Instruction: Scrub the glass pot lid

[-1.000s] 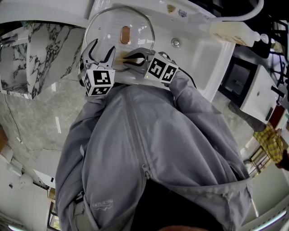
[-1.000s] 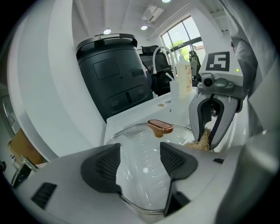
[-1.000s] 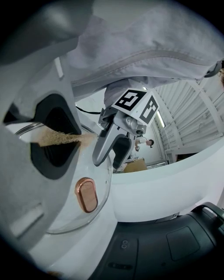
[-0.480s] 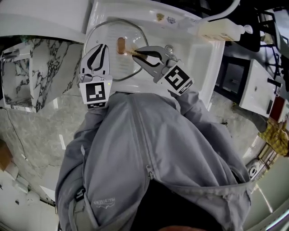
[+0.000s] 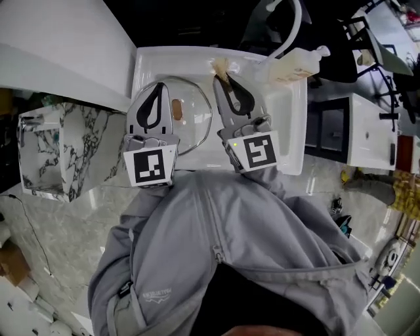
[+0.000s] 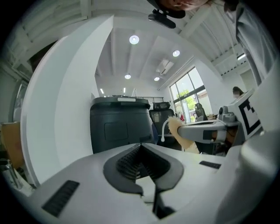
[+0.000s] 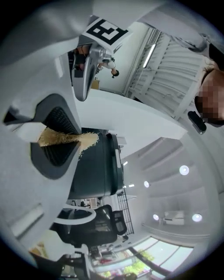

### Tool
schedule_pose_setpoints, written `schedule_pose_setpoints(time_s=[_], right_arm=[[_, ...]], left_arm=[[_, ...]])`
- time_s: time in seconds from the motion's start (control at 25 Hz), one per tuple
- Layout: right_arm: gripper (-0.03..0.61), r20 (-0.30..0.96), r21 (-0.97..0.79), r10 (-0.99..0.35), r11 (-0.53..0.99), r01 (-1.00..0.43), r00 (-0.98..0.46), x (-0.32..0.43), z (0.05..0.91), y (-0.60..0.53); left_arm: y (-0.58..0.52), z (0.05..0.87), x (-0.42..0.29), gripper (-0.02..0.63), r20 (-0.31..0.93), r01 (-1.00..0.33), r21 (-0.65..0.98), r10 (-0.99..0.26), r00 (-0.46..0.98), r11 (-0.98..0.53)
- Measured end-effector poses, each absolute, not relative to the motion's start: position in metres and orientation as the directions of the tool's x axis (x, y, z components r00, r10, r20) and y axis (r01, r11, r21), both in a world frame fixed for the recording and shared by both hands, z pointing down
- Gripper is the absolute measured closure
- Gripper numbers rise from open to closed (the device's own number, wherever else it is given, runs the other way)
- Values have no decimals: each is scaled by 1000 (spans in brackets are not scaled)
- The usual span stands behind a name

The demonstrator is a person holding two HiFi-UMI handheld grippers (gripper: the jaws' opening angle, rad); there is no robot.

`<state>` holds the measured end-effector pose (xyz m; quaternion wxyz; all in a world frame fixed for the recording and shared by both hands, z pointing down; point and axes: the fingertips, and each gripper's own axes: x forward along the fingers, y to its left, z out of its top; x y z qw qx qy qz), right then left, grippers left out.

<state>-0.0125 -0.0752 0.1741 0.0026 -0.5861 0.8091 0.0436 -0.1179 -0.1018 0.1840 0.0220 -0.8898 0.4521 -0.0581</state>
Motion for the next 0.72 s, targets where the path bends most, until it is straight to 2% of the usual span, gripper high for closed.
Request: schedule_pose_setpoints(time_s=[0.16,0.4,0.72], right_arm=[[537,-92,112,-963,245,-963,-255,-5,149,-73],[537,-100,114,-965,229,-967,-241,-5,141,-62],[537,-77,121,-971,215,-969,-225,-8,148,-49]], left_arm=[[-94,162,-105,607,45,-784,-106,-790,611,-612],[-87,152,-98,607,8,-771,-65,-773,634,-633],[-78,163,-99,607,35,-745,-101,-751,660,-660]])
